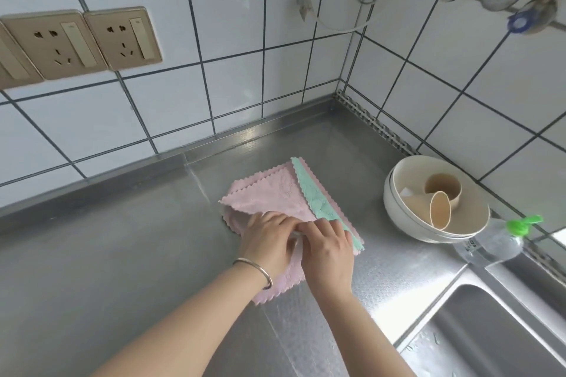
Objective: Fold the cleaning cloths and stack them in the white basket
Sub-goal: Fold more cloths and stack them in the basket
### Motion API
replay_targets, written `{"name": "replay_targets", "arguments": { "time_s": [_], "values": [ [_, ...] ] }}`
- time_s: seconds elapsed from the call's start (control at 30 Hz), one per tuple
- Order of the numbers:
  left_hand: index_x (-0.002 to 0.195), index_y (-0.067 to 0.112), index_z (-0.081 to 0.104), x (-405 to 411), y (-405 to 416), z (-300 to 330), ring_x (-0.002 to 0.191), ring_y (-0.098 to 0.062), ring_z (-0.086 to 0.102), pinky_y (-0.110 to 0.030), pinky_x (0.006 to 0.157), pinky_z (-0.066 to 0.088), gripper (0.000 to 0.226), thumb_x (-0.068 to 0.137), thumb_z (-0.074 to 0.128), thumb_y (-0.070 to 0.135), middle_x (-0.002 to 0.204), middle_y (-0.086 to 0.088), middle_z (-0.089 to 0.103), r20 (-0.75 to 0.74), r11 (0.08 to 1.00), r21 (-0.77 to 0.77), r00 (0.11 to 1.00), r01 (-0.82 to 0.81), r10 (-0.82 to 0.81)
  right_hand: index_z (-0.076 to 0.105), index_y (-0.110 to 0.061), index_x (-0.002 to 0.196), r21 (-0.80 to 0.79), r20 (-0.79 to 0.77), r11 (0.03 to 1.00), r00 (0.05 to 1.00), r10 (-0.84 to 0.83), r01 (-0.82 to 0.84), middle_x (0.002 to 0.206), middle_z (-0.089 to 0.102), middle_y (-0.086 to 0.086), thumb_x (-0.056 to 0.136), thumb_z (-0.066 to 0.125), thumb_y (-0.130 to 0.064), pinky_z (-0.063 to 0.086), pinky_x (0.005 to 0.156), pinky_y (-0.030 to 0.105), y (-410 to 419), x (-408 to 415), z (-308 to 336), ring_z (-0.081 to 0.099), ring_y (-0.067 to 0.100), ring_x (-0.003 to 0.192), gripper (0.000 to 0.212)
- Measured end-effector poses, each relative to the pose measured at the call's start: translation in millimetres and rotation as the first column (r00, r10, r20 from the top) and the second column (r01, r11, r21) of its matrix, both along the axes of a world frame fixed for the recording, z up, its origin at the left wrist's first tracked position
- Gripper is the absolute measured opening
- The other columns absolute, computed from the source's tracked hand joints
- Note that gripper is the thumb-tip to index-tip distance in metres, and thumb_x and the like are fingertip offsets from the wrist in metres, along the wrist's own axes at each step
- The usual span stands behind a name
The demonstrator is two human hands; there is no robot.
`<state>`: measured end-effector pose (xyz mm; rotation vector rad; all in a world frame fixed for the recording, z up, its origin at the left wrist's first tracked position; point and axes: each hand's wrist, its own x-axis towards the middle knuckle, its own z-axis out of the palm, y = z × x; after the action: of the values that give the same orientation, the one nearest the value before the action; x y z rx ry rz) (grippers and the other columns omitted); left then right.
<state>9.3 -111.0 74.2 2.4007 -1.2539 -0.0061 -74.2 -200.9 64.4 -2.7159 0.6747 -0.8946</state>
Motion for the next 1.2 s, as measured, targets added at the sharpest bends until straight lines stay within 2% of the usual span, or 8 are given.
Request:
{"name": "replay_targets", "arguments": {
  "time_s": [0.13, 0.23, 0.3, 0.47, 0.63, 0.77, 1.03, 1.2],
  "values": [
    [0.091, 0.026, 0.067, 11.1, -12.8, 23.9, 0.085, -0.019, 0.064, -0.029, 0.074, 0.042, 0.022, 0.084, 0.048, 0.019, 0.087, 0.006, 0.07, -0.009, 0.988, -0.142, 0.998, -0.062, 0.061, 0.068, -0.021, 0.078, 0.006, 0.1, 0.998, 0.993, 0.06, -0.061, 0.072, 0.056, -0.006, 0.071, 0.059, 0.001, 0.032, 0.06, 0.03, -14.9, 2.7, 36.1, 0.046, 0.02, 0.067, 0.025],
    [0.082, 0.027, 0.071, 19.6, -7.1, 43.9, 0.065, -0.02, 0.065, -0.018, 0.058, 0.035, 0.02, 0.076, 0.055, 0.016, 0.072, 0.005, 0.071, -0.036, 0.953, -0.287, 0.995, -0.098, 0.092, 0.069, -0.016, 0.079, 0.07, 0.22, 0.987, 0.968, 0.124, -0.142, 0.076, 0.058, -0.002, 0.084, 0.045, -0.019, 0.039, 0.059, 0.031, -20.1, 3.6, 72.4, 0.048, 0.02, 0.068, 0.025],
    [0.089, 0.028, 0.071, 27.2, 0.6, 53.7, 0.072, -0.024, 0.066, -0.017, 0.059, 0.03, 0.023, 0.08, 0.052, 0.019, 0.082, 0.002, 0.072, -0.058, 0.945, -0.28, 0.986, -0.167, 0.157, 0.069, -0.014, 0.082, 0.105, 0.304, 0.974, 0.939, 0.159, -0.199, 0.079, 0.059, -0.001, 0.087, 0.043, -0.019, 0.042, 0.058, 0.029, -20.6, 5.3, 96.9, 0.054, 0.019, 0.069, 0.027],
    [0.101, 0.03, 0.067, 42.0, 41.6, 79.1, 0.09, -0.032, 0.063, -0.036, 0.07, 0.049, 0.031, 0.085, 0.041, 0.031, 0.096, -0.003, 0.071, -0.14, 0.934, -0.194, 0.951, -0.299, 0.275, 0.068, -0.008, 0.086, 0.145, 0.405, 0.949, 0.892, 0.202, -0.281, 0.085, 0.059, -0.002, 0.084, 0.049, 0.003, 0.038, 0.064, 0.012, -12.8, 6.7, 141.4, 0.051, 0.004, 0.074, 0.022],
    [0.107, 0.033, 0.066, 58.5, 123.3, 105.0, 0.095, -0.028, 0.064, -0.036, 0.075, 0.05, 0.037, 0.086, 0.045, 0.011, 0.102, 0.0, 0.071, -0.09, 0.937, -0.035, 0.935, -0.347, 0.343, 0.063, -0.023, 0.084, 0.367, 0.352, 0.87, 0.915, 0.197, -0.329, 0.079, 0.057, -0.015, 0.086, 0.051, 0.002, 0.034, 0.062, 0.002, 4.7, 9.2, 161.6, 0.051, -0.01, 0.07, 0.028],
    [0.105, 0.031, 0.068, 67.5, 201.8, 130.7, 0.092, -0.019, 0.063, -0.032, 0.08, 0.049, 0.028, 0.092, 0.049, 0.015, 0.096, 0.005, 0.071, -0.207, 0.926, 0.018, 0.905, -0.377, 0.372, 0.064, -0.02, 0.086, 0.561, 0.237, 0.761, 0.944, 0.228, -0.325, 0.065, 0.054, -0.013, 0.09, 0.054, -0.006, 0.033, 0.046, 0.006, 27.5, 26.1, 163.4, 0.047, -0.003, 0.051, 0.018],
    [0.123, 0.018, 0.06, 114.1, 317.4, 163.4, 0.113, -0.021, 0.055, -0.024, 0.093, 0.038, 0.033, 0.093, 0.052, 0.031, 0.127, -0.004, 0.06, -0.194, 0.818, 0.334, 0.815, -0.469, 0.546, 0.06, -0.021, 0.08, 0.677, -0.079, 0.682, 0.894, 0.441, -0.277, 0.07, 0.057, -0.001, 0.089, 0.059, -0.018, 0.036, 0.048, 0.017, 90.2, 117.7, 153.1, 0.049, 0.02, 0.066, 0.01],
    [0.119, 0.02, 0.063, 107.4, 367.5, 204.8, 0.111, -0.023, 0.055, -0.025, 0.089, 0.039, 0.029, 0.096, 0.046, 0.023, 0.122, -0.006, 0.062, -0.047, 0.77, 0.135, 0.772, -0.624, 0.634, 0.064, -0.023, 0.092, 0.651, 0.094, 0.648, 0.889, 0.448, -0.395, 0.08, 0.06, -0.009, 0.091, 0.056, -0.019, 0.038, 0.055, 0.018, 141.5, 144.9, 177.9, 0.051, 0.01, 0.069, 0.009]
  ]
}}
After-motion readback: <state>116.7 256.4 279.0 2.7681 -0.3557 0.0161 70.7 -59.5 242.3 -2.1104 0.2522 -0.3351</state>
